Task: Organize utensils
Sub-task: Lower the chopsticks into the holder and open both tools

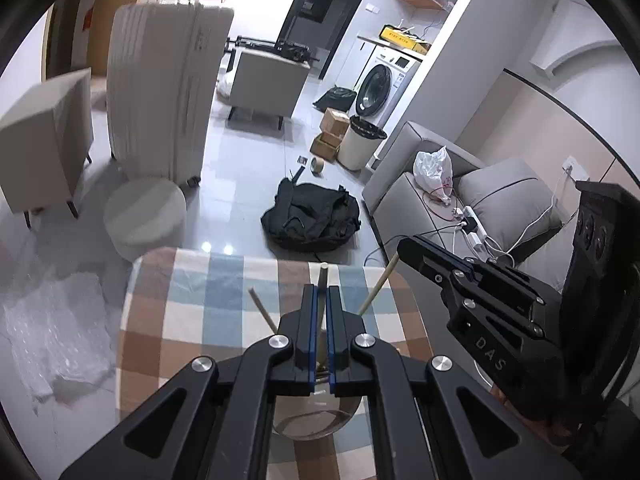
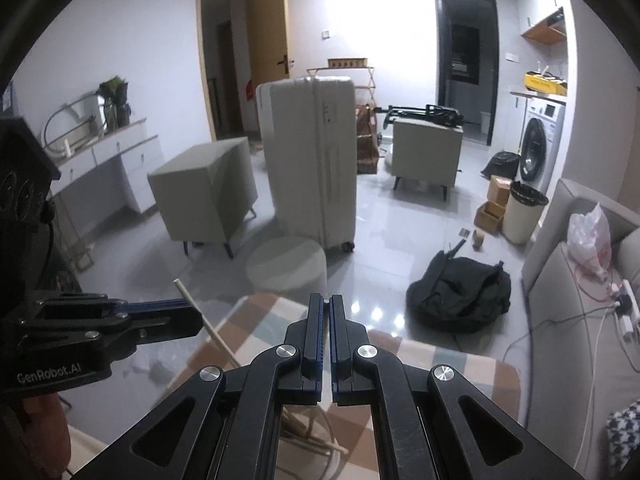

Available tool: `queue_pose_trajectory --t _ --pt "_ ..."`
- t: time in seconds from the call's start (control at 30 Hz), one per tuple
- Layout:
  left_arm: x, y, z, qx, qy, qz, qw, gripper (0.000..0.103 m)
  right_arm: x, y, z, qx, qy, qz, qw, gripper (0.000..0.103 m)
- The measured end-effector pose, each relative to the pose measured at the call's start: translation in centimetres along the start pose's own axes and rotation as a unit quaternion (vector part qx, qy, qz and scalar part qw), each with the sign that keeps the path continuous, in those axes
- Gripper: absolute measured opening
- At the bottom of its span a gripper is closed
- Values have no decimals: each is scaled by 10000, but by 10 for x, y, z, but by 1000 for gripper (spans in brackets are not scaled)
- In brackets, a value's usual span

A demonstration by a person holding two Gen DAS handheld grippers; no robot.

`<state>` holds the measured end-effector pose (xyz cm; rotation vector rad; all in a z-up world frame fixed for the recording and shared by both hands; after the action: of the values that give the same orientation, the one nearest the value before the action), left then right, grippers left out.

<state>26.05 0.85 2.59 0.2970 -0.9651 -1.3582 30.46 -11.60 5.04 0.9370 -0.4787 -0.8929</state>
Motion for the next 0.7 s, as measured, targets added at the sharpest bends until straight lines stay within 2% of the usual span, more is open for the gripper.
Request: queue_pose_trajectory --t 0.27,0.57,0.7 --pt "-4 -10 -9 -190 52 16 9998 0 -5 -13 -10 -198 86 63 9997 2" --pt "-6 -25 -22 -584 -11 44 9983 0 -12 -33 -24 -526 244 90 9983 2" --pt "-8 -28 -23 -898 -69 93 9959 0 0 -42 -24 -664 285 -335 9968 7"
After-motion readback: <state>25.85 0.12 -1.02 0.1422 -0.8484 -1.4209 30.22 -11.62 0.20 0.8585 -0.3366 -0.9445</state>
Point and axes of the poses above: each gripper's, at about its wrist camera, not at the fingertips, and z roughly against the way its jaws point, x to its right, y to its top, the point moved 6 cm from there along -z, roughly the way its jaws point, and after that the axes turned 7 degrees about x, right-handed, at the moved point
